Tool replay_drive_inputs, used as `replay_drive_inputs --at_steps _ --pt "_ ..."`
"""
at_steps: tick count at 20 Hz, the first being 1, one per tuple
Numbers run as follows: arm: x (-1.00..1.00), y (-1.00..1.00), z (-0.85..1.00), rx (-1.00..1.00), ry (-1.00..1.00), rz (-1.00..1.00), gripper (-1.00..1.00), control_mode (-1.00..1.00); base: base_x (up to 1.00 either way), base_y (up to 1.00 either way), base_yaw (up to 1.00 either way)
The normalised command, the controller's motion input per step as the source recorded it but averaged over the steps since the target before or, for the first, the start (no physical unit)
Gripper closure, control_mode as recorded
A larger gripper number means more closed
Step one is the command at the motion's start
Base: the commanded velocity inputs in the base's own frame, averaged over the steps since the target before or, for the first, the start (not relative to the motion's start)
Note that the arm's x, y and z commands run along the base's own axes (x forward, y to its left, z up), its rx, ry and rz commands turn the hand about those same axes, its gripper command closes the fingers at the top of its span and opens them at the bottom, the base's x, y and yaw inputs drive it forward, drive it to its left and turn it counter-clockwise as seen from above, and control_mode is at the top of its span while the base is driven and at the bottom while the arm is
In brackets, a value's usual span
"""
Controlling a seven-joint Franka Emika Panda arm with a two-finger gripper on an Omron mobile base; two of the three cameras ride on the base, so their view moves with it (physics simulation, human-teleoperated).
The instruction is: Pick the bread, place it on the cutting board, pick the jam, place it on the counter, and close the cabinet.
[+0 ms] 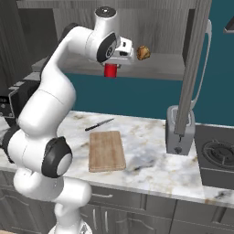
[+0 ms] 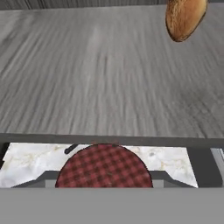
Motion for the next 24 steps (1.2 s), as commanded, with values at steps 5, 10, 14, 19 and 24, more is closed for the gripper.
replay_drive_inputs --at_steps 5,10,14,19,24 --pt "-0.40 -0.14 -0.54 0.00 -0.08 0.00 1.00 -1.00 0.00 0.00 0.00" --pt "-0.18 -0.09 -0.53 0.00 -0.05 0.00 1.00 -1.00 0.00 0.00 0.00" --pt "0.00 -0.12 -0.40 0.00 -0.04 0.00 1.00 -1.00 0.00 0.00 0.00" --pt "0.00 -0.18 -0.45 0.00 -0.01 0.00 1.00 -1.00 0.00 0.00 0.00" --pt "0.00 -0.26 -0.44 0.00 0.00 0.00 1.00 -1.00 0.00 0.00 0.00"
